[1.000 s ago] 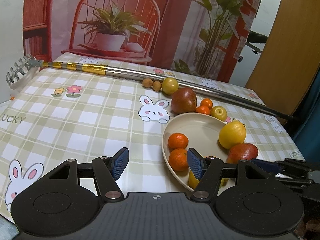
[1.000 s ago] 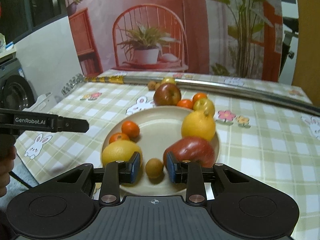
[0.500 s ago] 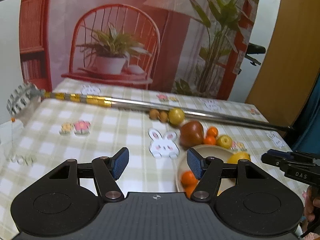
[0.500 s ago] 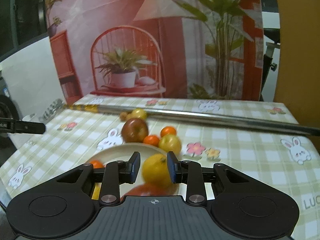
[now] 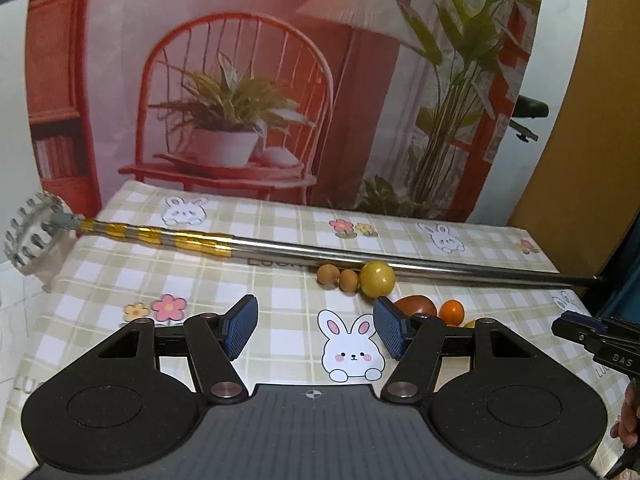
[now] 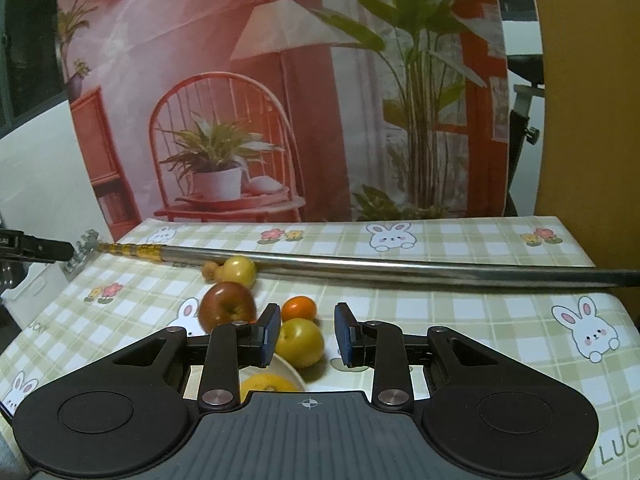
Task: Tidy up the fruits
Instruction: 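Reach the left gripper to a small brown fruit by the rod and grasp it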
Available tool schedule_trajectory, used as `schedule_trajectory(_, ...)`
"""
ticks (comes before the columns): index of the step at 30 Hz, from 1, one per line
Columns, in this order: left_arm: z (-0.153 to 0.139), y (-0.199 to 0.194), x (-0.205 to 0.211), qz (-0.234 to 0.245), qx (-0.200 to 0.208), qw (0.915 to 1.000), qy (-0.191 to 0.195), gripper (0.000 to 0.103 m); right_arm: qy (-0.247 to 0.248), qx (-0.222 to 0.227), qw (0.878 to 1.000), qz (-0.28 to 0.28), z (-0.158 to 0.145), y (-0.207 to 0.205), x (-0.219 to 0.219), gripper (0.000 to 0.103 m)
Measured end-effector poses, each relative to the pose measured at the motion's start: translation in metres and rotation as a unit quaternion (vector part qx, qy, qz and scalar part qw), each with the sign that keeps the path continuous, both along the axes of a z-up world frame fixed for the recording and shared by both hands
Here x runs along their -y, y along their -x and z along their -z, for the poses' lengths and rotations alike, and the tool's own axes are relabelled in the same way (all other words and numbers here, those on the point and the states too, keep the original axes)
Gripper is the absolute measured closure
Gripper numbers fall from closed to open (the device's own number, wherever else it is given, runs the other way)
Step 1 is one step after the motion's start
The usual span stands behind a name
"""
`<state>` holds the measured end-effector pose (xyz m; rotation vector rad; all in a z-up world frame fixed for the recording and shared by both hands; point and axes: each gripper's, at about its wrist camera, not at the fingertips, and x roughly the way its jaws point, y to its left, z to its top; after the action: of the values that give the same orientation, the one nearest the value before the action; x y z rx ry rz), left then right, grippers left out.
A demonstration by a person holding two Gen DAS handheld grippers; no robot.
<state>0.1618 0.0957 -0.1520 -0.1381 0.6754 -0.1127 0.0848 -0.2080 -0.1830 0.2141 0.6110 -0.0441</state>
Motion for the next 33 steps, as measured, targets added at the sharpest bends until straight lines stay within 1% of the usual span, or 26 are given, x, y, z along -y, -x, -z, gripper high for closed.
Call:
schedule_trajectory(2,0.008,-0.012,0.003,0.005,-0.011,0.9999,0.004,0.040,-0.003,-0.003,1.000,0.003,0.004,-0.004,0.003,0.074)
schedule_trajectory(4,0.016,-0.026,0.006,0.012,-0.021,0.9996,0.011,0.048,-0.005,-0.007,1.000,0.004,0.008,-0.005,0.004,0.075)
schedule_trajectory(5,0.020,-0.033,0.007,0.016,-0.025,0.9994,0.017,0.050,-0.006,-0.009,1.000,0.005,0.009,-0.007,0.005,0.075)
schedule_trajectory(7,0.028,-0.048,0.009,0.017,-0.032,0.9987,0.035,0.056,-0.006,-0.014,1.000,0.006,0.013,-0.010,0.007,0.075)
schedule_trajectory(9,0.037,-0.067,0.009,0.012,-0.048,0.9972,0.056,0.057,-0.013,-0.019,1.000,0.009,0.017,-0.013,0.010,0.074)
schedule_trajectory(10,0.041,-0.077,0.009,0.007,-0.056,0.9963,0.065,0.060,-0.018,-0.021,1.000,0.012,0.019,-0.014,0.013,0.074)
schedule_trajectory(11,0.046,-0.086,0.009,0.001,-0.064,0.9951,0.075,0.061,-0.022,-0.022,0.999,0.015,0.020,-0.016,0.015,0.074)
schedule_trajectory(14,0.057,-0.114,0.008,-0.014,-0.081,0.9908,0.107,0.061,-0.032,-0.024,0.999,0.025,0.024,-0.020,0.022,0.074)
schedule_trajectory(17,0.068,-0.137,0.009,-0.026,-0.097,0.9871,0.124,0.061,-0.036,-0.025,0.999,0.027,0.026,-0.023,0.026,0.074)
schedule_trajectory(21,0.083,-0.158,0.012,-0.037,-0.120,0.9844,0.124,0.062,-0.042,-0.027,0.998,0.028,0.028,-0.026,0.030,0.074)
schedule_trajectory(24,0.092,-0.167,0.012,-0.043,-0.130,0.9815,0.133,0.063,-0.048,-0.030,0.998,0.028,0.031,-0.029,0.034,0.074)
schedule_trajectory(29,0.098,-0.178,0.015,-0.050,-0.133,0.9811,0.132,0.063,-0.055,-0.035,0.997,0.028,0.034,-0.033,0.037,0.074)
schedule_trajectory(33,0.101,-0.183,0.016,-0.055,-0.137,0.9794,0.138,0.063,-0.058,-0.038,0.997,0.027,0.037,-0.033,0.038,0.074)
